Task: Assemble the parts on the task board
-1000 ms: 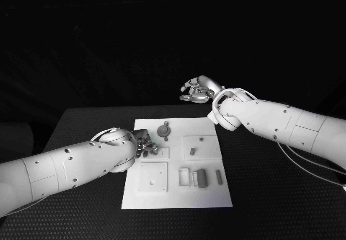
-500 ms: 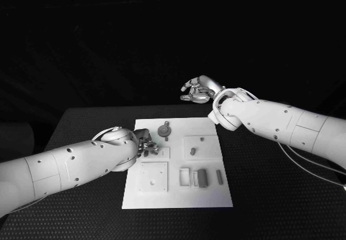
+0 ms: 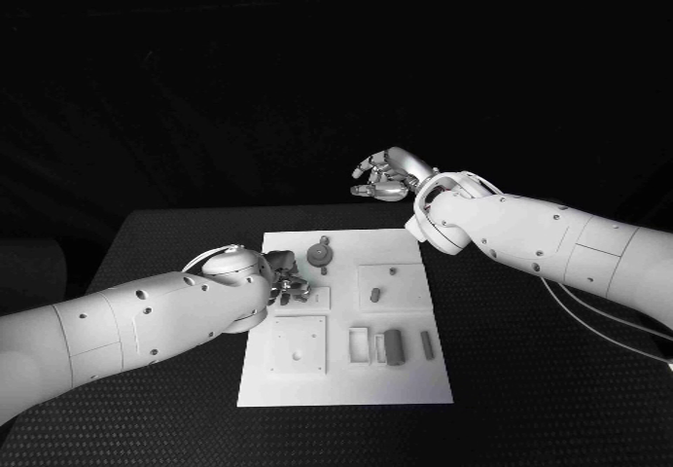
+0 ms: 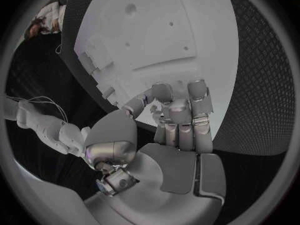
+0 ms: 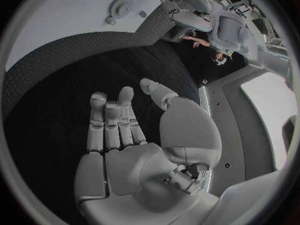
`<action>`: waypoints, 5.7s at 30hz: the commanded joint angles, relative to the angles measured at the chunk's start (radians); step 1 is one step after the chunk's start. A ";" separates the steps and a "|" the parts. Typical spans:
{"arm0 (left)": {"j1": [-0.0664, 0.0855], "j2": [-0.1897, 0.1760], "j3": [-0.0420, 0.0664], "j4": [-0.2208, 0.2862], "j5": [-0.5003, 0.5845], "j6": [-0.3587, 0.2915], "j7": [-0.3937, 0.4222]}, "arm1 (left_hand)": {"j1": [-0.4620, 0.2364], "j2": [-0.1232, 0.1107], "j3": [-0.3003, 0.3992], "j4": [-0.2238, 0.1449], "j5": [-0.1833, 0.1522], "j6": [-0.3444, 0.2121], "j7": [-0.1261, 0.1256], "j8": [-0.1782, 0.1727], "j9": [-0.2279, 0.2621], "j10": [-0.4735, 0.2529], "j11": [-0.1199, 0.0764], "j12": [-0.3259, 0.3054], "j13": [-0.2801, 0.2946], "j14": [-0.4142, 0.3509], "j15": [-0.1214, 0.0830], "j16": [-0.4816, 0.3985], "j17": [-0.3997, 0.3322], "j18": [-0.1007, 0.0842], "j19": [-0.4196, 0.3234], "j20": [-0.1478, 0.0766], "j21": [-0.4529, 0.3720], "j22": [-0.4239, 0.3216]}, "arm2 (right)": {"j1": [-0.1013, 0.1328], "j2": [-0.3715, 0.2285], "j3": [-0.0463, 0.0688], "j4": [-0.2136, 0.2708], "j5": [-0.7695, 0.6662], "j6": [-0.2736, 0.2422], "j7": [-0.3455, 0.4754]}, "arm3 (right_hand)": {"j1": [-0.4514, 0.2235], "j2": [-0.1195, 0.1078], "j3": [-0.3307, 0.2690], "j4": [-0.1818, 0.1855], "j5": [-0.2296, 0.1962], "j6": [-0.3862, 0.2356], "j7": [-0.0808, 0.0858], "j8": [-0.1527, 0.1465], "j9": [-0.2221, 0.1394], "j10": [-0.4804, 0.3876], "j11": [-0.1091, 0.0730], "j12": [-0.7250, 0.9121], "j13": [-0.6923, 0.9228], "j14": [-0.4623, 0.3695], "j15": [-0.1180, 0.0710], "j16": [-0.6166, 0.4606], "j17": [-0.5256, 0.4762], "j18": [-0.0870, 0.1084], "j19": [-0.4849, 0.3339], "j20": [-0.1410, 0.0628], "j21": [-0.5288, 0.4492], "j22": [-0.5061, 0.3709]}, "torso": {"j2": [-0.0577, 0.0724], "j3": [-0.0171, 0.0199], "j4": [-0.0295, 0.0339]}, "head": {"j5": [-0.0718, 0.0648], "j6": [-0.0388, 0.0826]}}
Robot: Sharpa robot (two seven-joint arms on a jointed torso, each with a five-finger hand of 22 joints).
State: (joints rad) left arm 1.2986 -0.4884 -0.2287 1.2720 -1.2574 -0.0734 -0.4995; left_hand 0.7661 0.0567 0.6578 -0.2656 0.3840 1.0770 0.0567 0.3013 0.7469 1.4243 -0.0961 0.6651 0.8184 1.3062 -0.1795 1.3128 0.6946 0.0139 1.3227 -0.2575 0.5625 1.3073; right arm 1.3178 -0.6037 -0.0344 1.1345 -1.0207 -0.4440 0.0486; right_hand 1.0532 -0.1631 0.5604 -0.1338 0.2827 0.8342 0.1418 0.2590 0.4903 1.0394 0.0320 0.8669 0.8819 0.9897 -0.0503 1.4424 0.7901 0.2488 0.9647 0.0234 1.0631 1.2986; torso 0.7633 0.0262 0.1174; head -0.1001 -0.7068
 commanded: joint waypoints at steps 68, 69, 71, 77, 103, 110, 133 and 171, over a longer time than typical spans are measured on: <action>-0.014 0.000 -0.010 -0.011 -0.073 0.102 -0.020 | -0.010 0.025 0.028 -0.022 0.115 0.161 -0.062 0.039 0.012 -0.003 -0.018 0.070 0.001 -0.023 -0.032 0.084 -0.064 -0.001 0.020 -0.008 0.052 0.023 | -0.001 0.000 0.001 -0.001 -0.001 0.018 0.007 | -0.001 0.011 -0.006 -0.006 0.004 0.019 0.027 -0.004 -0.002 -0.093 0.027 0.000 -0.002 -0.005 0.003 -0.005 -0.001 0.013 -0.007 0.000 -0.006 0.003 | 0.000 -0.0004 0.0005 | 0.001 -0.002; -0.014 0.000 -0.010 -0.011 -0.074 0.103 -0.020 | -0.008 0.024 0.028 -0.022 0.114 0.161 -0.062 0.040 0.012 -0.003 -0.018 0.071 0.001 -0.023 -0.032 0.084 -0.064 -0.001 0.020 -0.008 0.052 0.023 | -0.001 0.000 0.001 -0.001 -0.001 0.018 0.007 | -0.001 0.011 -0.006 -0.006 0.004 0.019 0.027 -0.004 -0.002 -0.093 0.027 0.000 -0.002 -0.005 0.003 -0.005 -0.001 0.013 -0.007 0.000 -0.006 0.003 | 0.000 -0.0004 0.0005 | 0.001 -0.002; -0.014 -0.001 -0.010 -0.012 -0.083 0.108 -0.018 | -0.002 0.020 0.028 -0.021 0.111 0.160 -0.062 0.040 0.012 -0.004 -0.018 0.072 0.000 -0.023 -0.032 0.085 -0.066 0.000 0.020 -0.008 0.053 0.023 | -0.001 0.000 0.001 -0.001 -0.001 0.018 0.007 | -0.001 0.011 -0.006 -0.006 0.004 0.019 0.027 -0.004 -0.002 -0.093 0.027 0.000 -0.002 -0.005 0.003 -0.005 -0.001 0.013 -0.007 0.000 -0.006 0.003 | 0.000 0.0000 -0.0001 | 0.001 -0.003; -0.013 0.000 -0.009 -0.016 -0.084 0.122 -0.015 | 0.017 0.006 0.029 -0.018 0.102 0.158 -0.061 0.042 0.012 -0.005 -0.017 0.074 -0.003 -0.025 -0.032 0.089 -0.073 0.000 0.019 -0.007 0.055 0.022 | -0.001 0.000 0.001 -0.001 -0.001 0.019 0.007 | -0.002 0.012 -0.006 -0.006 0.004 0.019 0.027 -0.004 -0.002 -0.093 0.027 0.000 -0.002 -0.005 0.003 -0.005 -0.001 0.013 -0.007 0.001 -0.007 0.003 | 0.000 0.0001 0.0003 | 0.001 -0.003; 0.005 0.022 -0.009 -0.039 -0.083 0.236 -0.028 | 0.032 0.003 0.022 -0.007 0.088 0.154 -0.059 0.042 0.010 -0.008 -0.015 0.075 -0.009 -0.031 -0.029 0.093 -0.083 -0.001 0.013 -0.003 0.054 0.021 | -0.001 0.004 0.000 -0.005 -0.001 0.018 0.007 | -0.002 0.012 -0.006 -0.006 0.004 0.019 0.027 -0.004 -0.003 -0.094 0.027 0.001 -0.003 -0.005 0.003 -0.005 -0.001 0.013 -0.007 0.001 -0.007 0.003 | 0.000 -0.0002 0.0008 | 0.001 -0.005; 0.005 0.023 -0.009 -0.037 -0.053 0.210 -0.026 | 0.012 0.009 0.005 0.010 0.077 0.151 -0.056 0.042 0.008 -0.008 -0.012 0.077 -0.014 -0.035 -0.027 0.096 -0.092 -0.001 0.009 -0.001 0.052 0.020 | -0.001 0.003 0.000 -0.004 -0.001 0.018 0.006 | -0.002 0.012 -0.006 -0.007 0.004 0.019 0.027 -0.004 -0.003 -0.094 0.027 0.001 -0.003 -0.005 0.003 -0.005 -0.001 0.013 -0.007 0.001 -0.007 0.003 | 0.000 -0.0002 0.0006 | 0.001 -0.003; 0.004 0.035 -0.009 -0.050 -0.049 0.180 -0.024 | -0.036 0.017 -0.001 0.052 -0.031 0.149 -0.057 0.045 0.003 -0.011 -0.012 0.085 -0.027 -0.040 -0.029 0.108 -0.117 0.005 0.005 -0.001 0.051 0.021 | -0.001 0.003 0.000 -0.006 -0.001 0.020 0.006 | -0.002 0.012 -0.006 -0.008 0.004 0.019 0.028 -0.004 -0.003 -0.094 0.027 0.001 -0.003 -0.006 0.004 -0.005 -0.001 0.013 -0.007 0.001 -0.007 0.004 | 0.000 0.0003 0.0000 | 0.003 -0.003; 0.004 0.072 0.003 -0.086 -0.051 0.223 -0.029 | -0.032 0.034 0.009 0.040 -0.072 0.149 -0.058 0.050 0.001 -0.013 -0.013 0.093 -0.033 -0.040 -0.030 0.118 -0.131 0.007 0.006 0.000 0.055 0.021 | -0.002 0.007 0.000 -0.007 -0.001 0.026 0.003 | -0.002 0.012 -0.005 -0.009 0.004 0.018 0.028 -0.003 -0.003 -0.095 0.027 0.001 -0.004 -0.006 0.004 -0.005 -0.002 0.013 -0.007 0.001 -0.008 0.004 | 0.000 0.0005 0.0004 | 0.000 -0.003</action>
State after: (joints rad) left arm 1.3138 -0.4211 -0.2191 1.1909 -1.3046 0.0862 -0.5093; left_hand 0.7164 0.0680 0.6613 -0.2225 0.3087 1.1151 0.0372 0.3520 0.7483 1.4177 -0.1099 0.7543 0.7865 1.3033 -0.1786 1.4241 0.5656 0.0139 1.3348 -0.2552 0.6126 1.3081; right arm 1.3166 -0.5971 -0.0344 1.1266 -1.0206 -0.4306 0.0472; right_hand 1.0494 -0.1593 0.5550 -0.1393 0.2827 0.8329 0.1431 0.2590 0.4881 1.0392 0.0320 0.8669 0.8794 0.9898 -0.0503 1.4424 0.7895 0.2489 0.9646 0.0235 1.0591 1.3019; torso 0.7635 0.0267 0.1174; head -0.0996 -0.7100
